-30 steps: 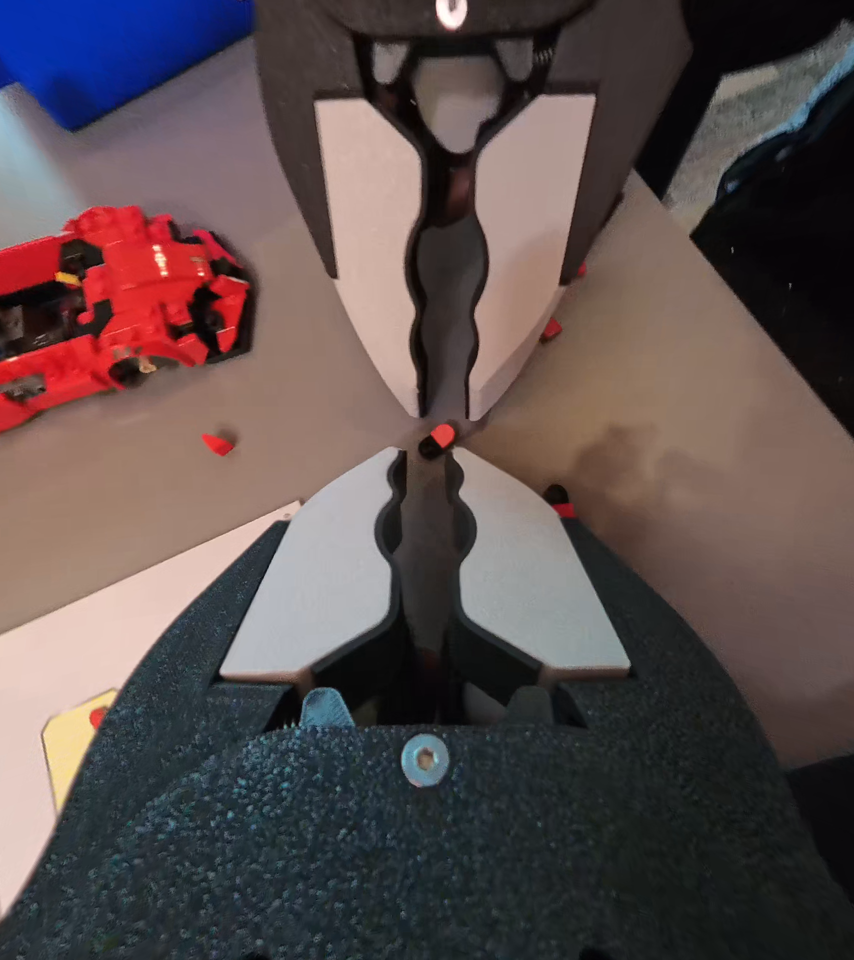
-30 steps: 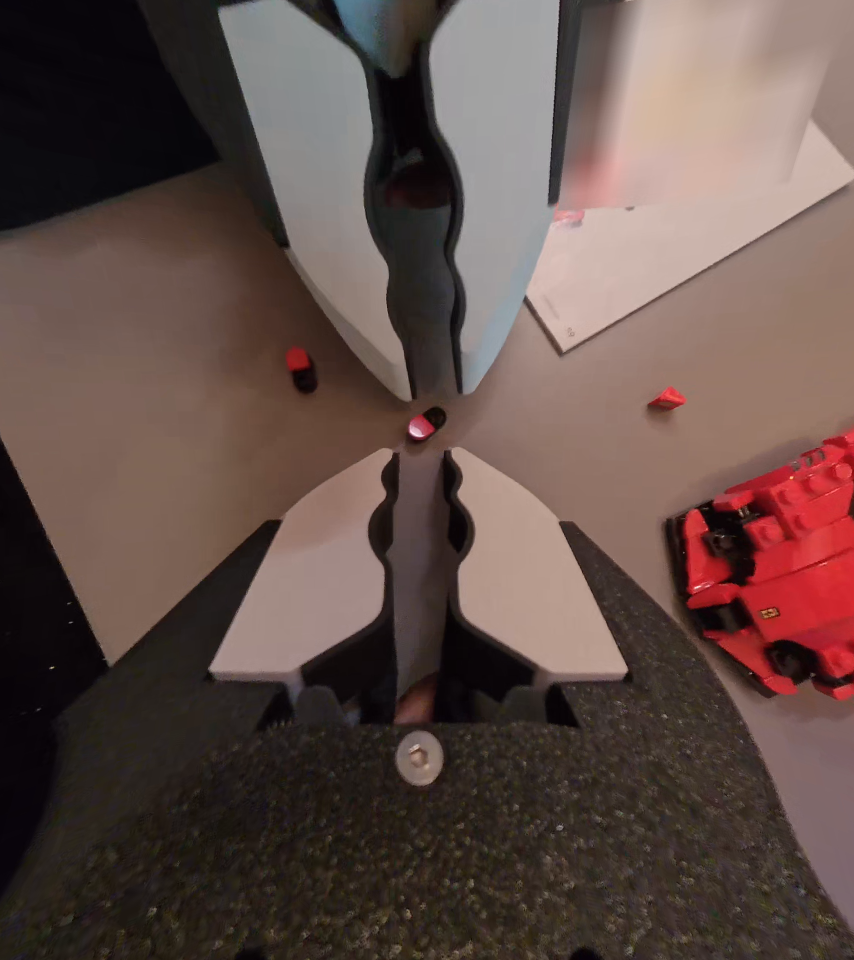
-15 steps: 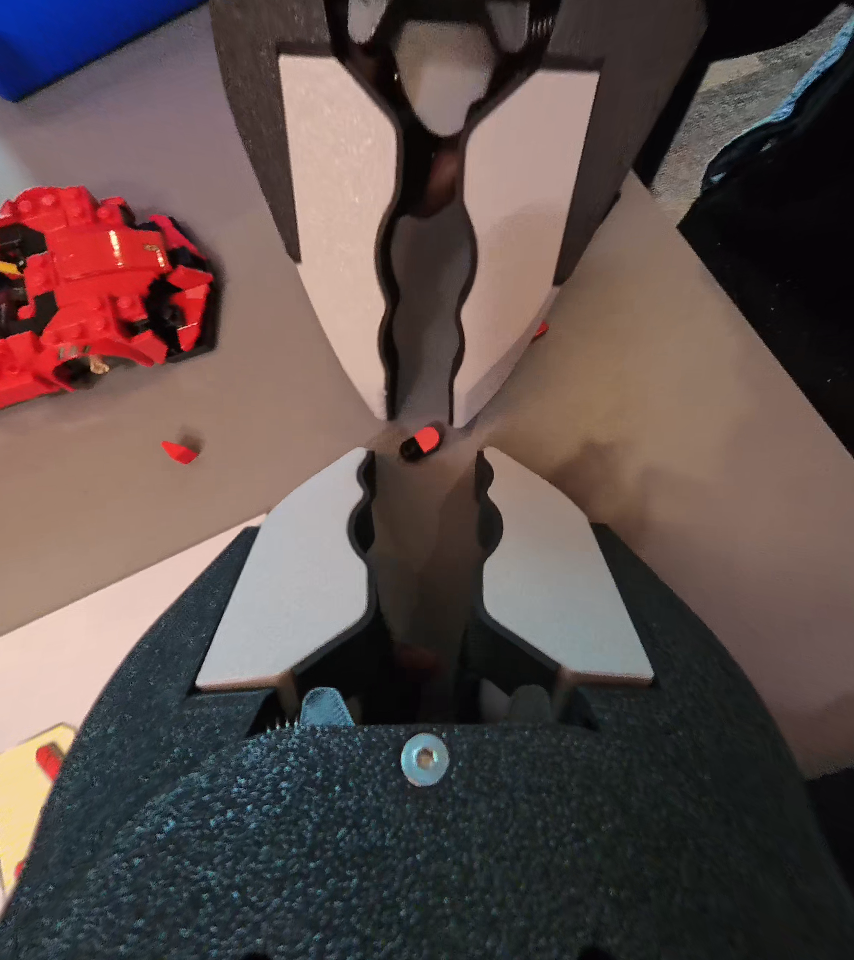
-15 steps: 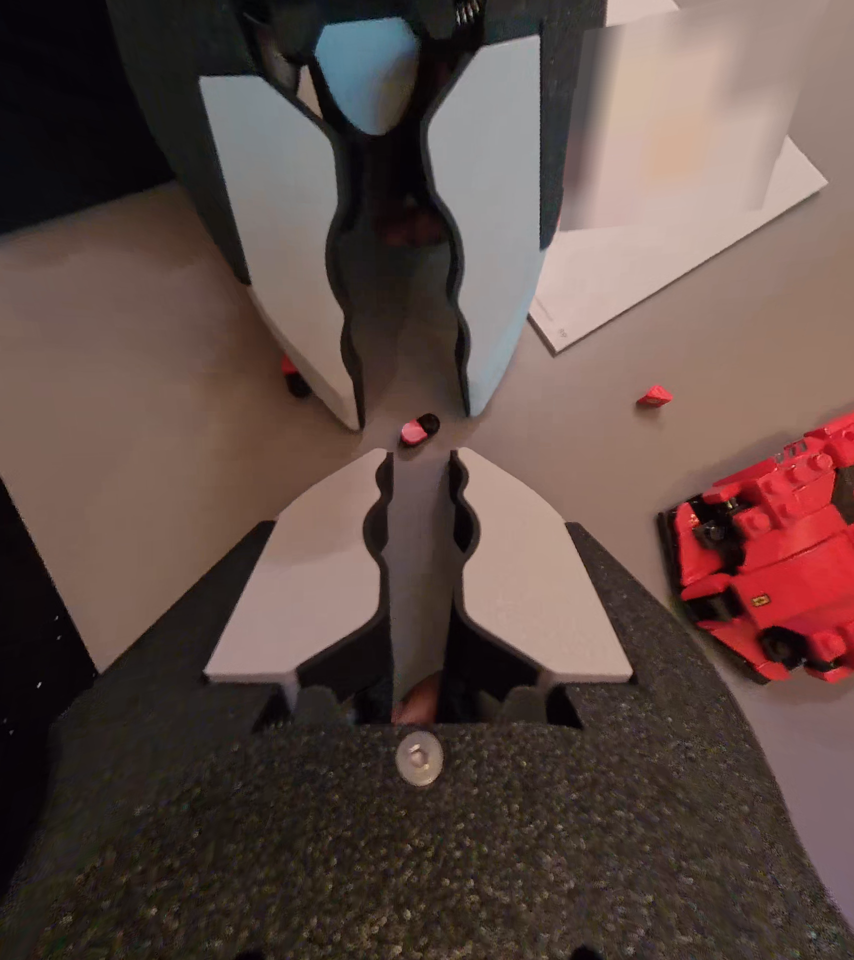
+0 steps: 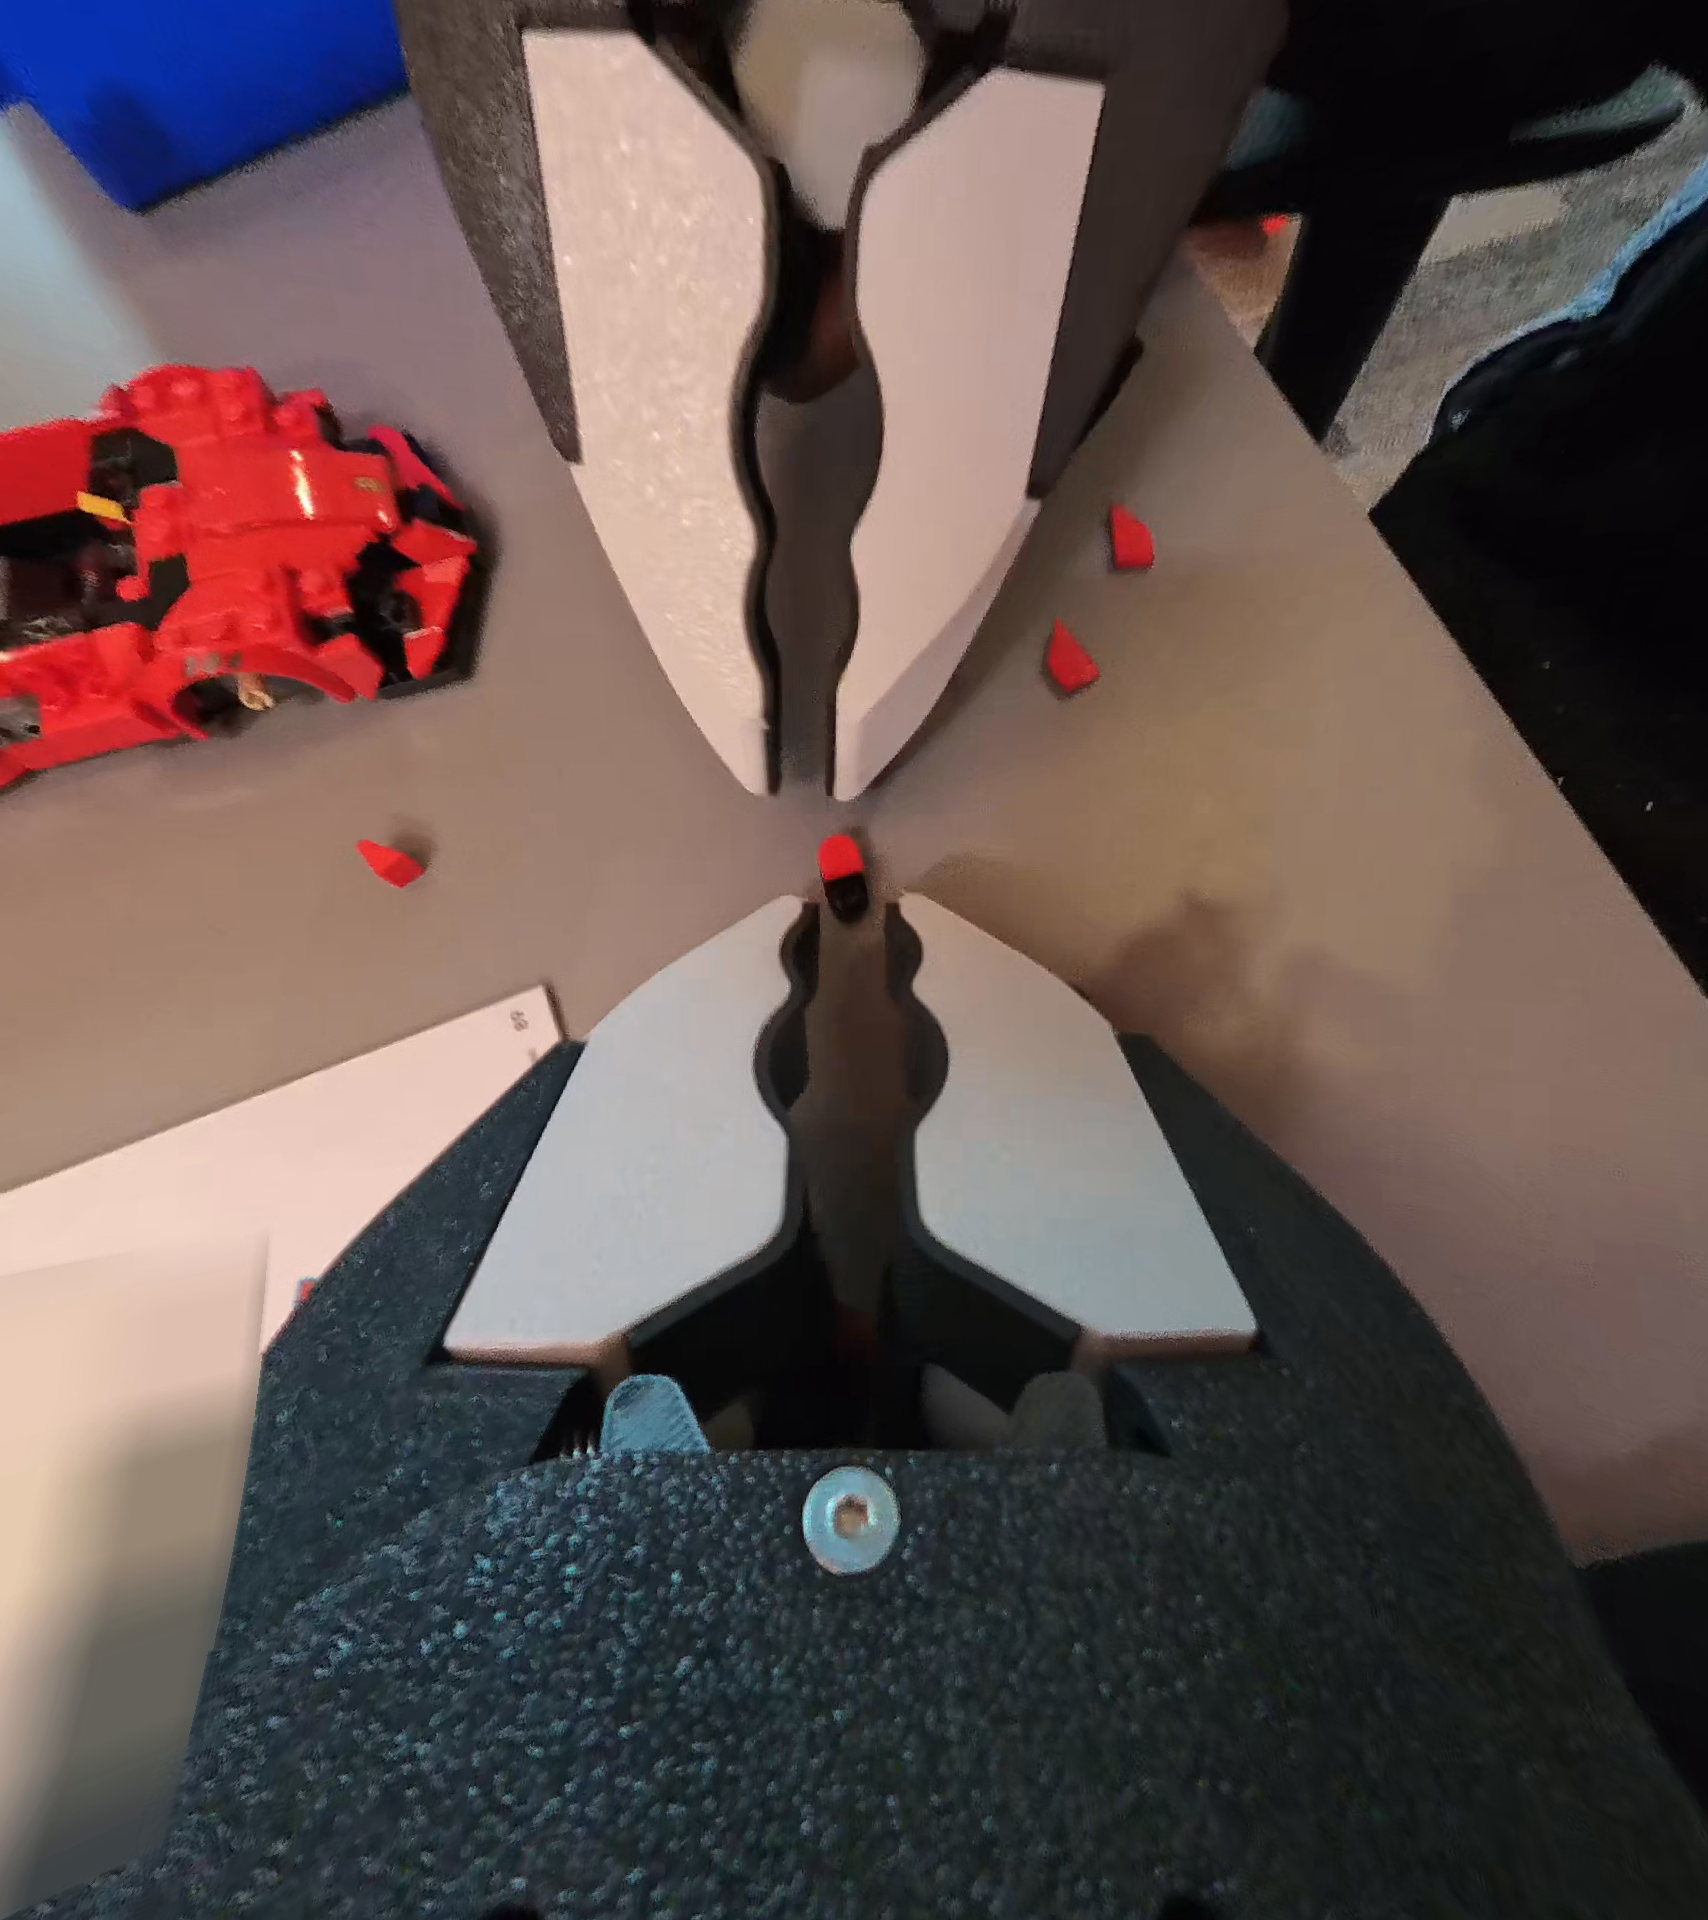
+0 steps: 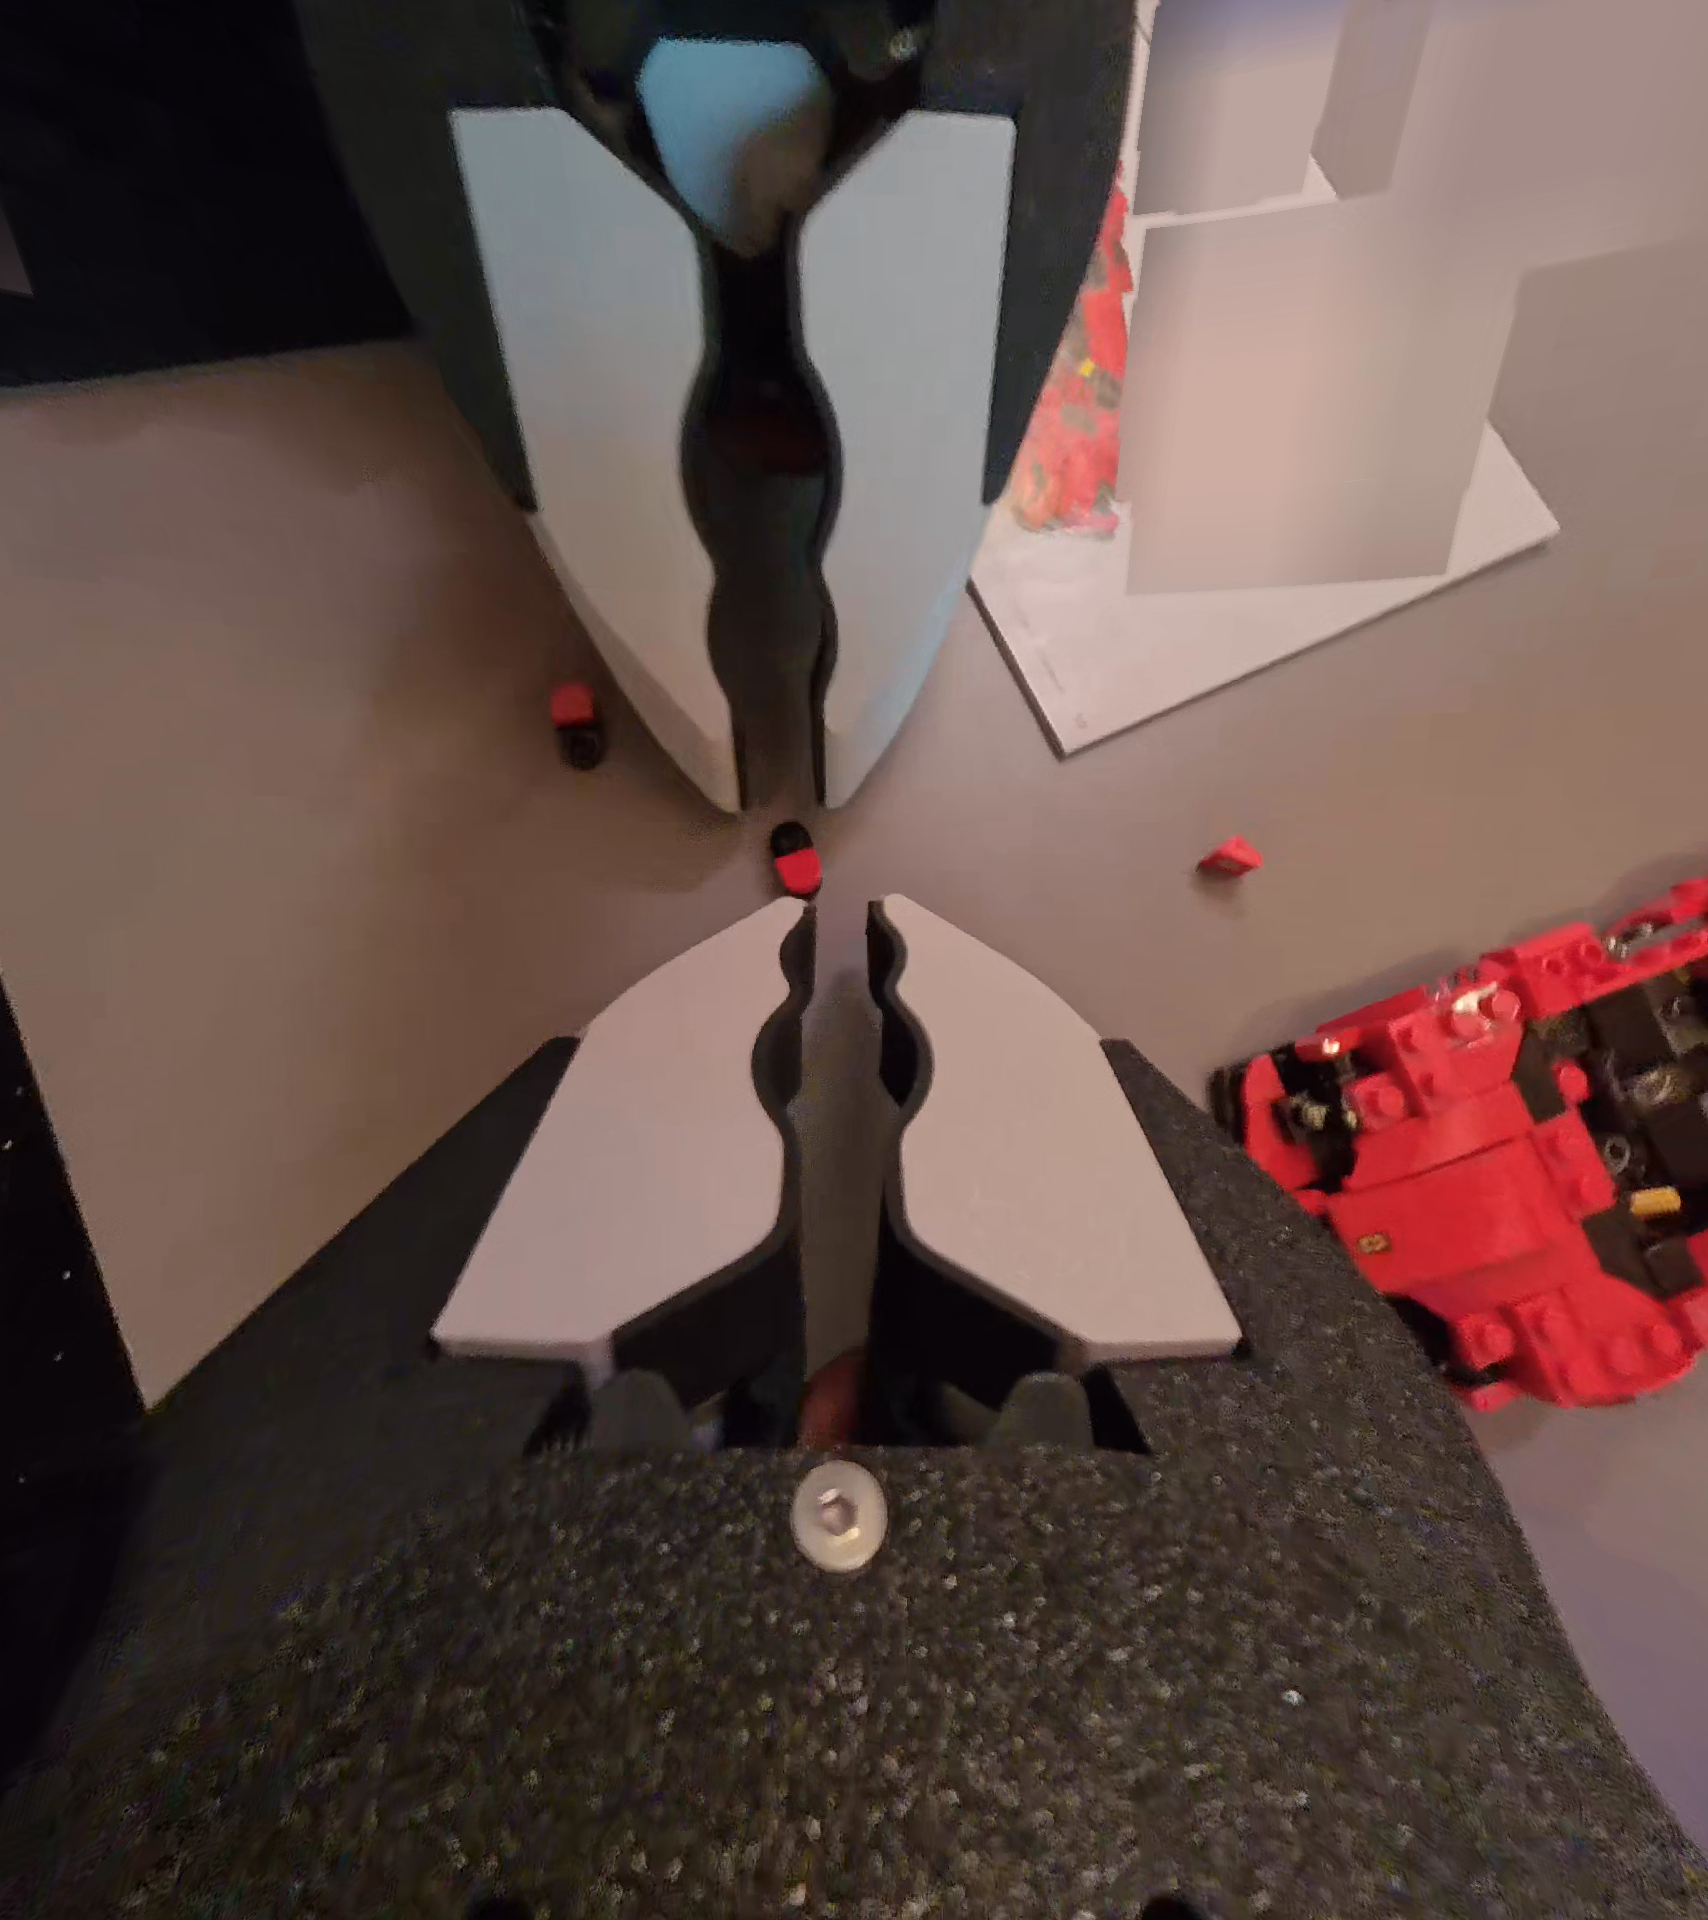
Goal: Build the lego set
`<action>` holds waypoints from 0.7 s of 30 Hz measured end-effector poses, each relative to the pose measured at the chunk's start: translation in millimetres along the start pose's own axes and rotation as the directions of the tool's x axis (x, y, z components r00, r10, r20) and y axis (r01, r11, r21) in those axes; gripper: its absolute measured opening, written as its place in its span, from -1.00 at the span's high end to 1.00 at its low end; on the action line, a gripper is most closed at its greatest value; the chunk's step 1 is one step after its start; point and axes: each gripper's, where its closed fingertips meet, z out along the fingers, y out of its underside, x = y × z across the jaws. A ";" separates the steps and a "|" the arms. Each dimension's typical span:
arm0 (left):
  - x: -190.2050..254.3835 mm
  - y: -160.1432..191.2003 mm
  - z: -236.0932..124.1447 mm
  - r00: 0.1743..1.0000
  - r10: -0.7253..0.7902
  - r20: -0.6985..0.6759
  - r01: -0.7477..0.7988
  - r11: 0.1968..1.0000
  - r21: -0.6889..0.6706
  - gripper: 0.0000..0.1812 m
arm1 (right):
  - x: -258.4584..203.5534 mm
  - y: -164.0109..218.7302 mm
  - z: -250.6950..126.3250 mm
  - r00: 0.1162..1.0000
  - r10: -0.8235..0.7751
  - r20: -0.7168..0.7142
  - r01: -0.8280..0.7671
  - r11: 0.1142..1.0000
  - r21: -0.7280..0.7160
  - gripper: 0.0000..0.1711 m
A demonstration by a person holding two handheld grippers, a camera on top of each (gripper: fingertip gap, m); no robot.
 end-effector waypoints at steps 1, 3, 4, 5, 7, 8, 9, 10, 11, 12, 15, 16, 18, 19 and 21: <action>-0.8 -4.0 -0.9 1.000 -0.008 0.005 0.008 1.000 0.021 0.90 | -1.8 -3.1 -1.5 0.999 -0.026 0.026 0.026 1.000 0.010 0.91; -0.2 -11.4 -1.9 1.000 -0.012 0.005 0.012 0.998 0.060 0.92 | -3.3 -7.2 -3.6 0.995 -0.066 0.075 0.065 0.998 0.015 0.93; -0.3 -12.9 -1.4 1.000 -0.010 0.009 0.009 0.998 0.067 0.93 | -3.7 -8.0 -3.6 0.992 -0.076 0.097 0.076 0.997 0.007 0.93; -1.3 -12.3 -0.3 1.000 -0.007 0.019 0.006 0.998 0.061 0.93 | -4.0 -8.3 -3.1 0.990 -0.083 0.118 0.085 0.996 -0.007 0.92; -2.5 -7.4 2.6 1.000 -0.005 0.028 0.004 1.000 0.031 0.94 | -7.5 -6.6 -0.9 0.981 -0.111 0.161 0.120 0.992 -0.048 0.91; -2.3 -5.1 3.7 1.000 -0.007 0.025 0.007 1.000 0.020 0.94 | -6.9 -5.1 0.8 0.979 -0.125 0.163 0.139 0.988 -0.072 0.91; -1.5 -3.8 4.5 1.000 -0.011 0.019 0.011 1.000 0.016 0.95 | -6.9 -3.7 2.6 0.976 -0.139 0.168 0.156 0.983 -0.094 0.91; -1.1 -3.2 5.2 1.000 -0.013 0.015 0.013 1.000 0.014 0.96 | -6.7 -3.5 4.2 0.974 -0.149 0.169 0.168 0.980 -0.106 0.91; -1.3 -2.6 5.6 1.000 -0.015 0.015 0.014 1.000 0.011 0.96 | -7.2 -4.1 5.4 0.972 -0.155 0.175 0.176 0.978 -0.110 0.91; -1.4 -2.4 5.7 1.000 -0.015 0.014 0.015 1.000 0.008 0.97 | -8.3 -4.6 6.3 0.970 -0.159 0.184 0.181 0.977 -0.113 0.91; -1.7 -2.1 6.1 1.000 -0.016 0.015 0.016 1.000 0.006 0.97 | -8.5 -4.6 8.1 0.967 -0.170 0.189 0.196 0.972 -0.129 0.92; -2.0 -2.0 6.2 1.000 -0.018 0.016 0.018 1.000 0.006 0.97 | -7.3 -3.1 8.9 0.968 -0.169 0.185 0.196 0.970 -0.140 0.93; -2.1 -1.9 6.3 1.000 -0.020 0.015 0.020 1.000 0.005 0.97 | -6.9 -2.5 9.9 0.969 -0.163 0.188 0.191 0.972 -0.140 0.93; -2.1 -1.9 6.2 1.000 -0.021 0.014 0.021 1.000 0.006 0.97 | -6.8 -2.5 9.7 0.969 -0.160 0.189 0.188 0.972 -0.139 0.93; -2.0 -2.0 6.5 1.000 -0.023 0.013 0.023 1.000 0.007 0.98 | -6.9 -2.2 9.6 0.969 -0.159 0.190 0.187 0.973 -0.138 0.93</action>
